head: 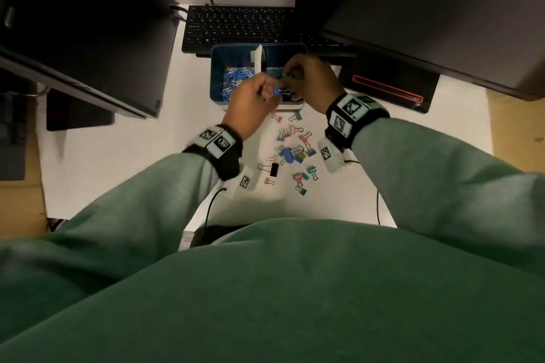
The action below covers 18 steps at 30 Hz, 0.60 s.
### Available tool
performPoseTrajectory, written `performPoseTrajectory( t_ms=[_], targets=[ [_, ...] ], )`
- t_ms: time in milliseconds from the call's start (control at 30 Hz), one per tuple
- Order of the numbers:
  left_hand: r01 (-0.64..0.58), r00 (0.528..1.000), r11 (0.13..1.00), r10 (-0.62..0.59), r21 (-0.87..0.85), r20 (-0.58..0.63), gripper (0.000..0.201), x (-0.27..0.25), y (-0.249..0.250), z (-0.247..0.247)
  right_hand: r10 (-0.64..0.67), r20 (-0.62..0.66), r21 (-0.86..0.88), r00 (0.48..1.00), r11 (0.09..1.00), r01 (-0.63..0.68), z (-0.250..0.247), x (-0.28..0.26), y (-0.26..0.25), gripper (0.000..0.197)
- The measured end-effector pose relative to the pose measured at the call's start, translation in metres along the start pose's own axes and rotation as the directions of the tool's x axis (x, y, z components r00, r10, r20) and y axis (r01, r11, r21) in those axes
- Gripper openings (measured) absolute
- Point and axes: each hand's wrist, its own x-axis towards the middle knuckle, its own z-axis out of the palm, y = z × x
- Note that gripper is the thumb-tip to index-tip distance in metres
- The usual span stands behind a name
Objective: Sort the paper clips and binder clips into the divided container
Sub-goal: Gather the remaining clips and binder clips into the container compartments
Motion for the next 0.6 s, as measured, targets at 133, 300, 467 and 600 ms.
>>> performPoseTrajectory(
  t_ms=[133,300,467,600],
  targets=[
    [-0.020,1.000,0.987,0.023,0.161,-0.016,0.028,0.036,0.006,0.000,0.020,0.038,-0.105,0.999,0.994,-0.016,-0.005,-0.002,0.011,0.020],
    [-0.143,0.990,0.951,0.137,0.275,0.039,0.054,0.007,0.004,0.007,-0.032,0.024,-0.223,0.999,0.974,0.037,-0.018,-0.051,0.052,0.022],
    [-0.113,0.916,0.894,-0.075,0.433,0.393,0.083,-0.068,-0.036,0.020,0.259,0.460,-0.537,0.849,0.843,0.034,0.020,-0.108,0.087,0.108],
    [-0.150,0.854,0.797,-0.194,0.585,0.483,0.106,-0.092,-0.071,0.047,0.220,0.441,-0.611,0.870,0.784,0.112,0.055,-0.124,0.095,0.111]
  ],
)
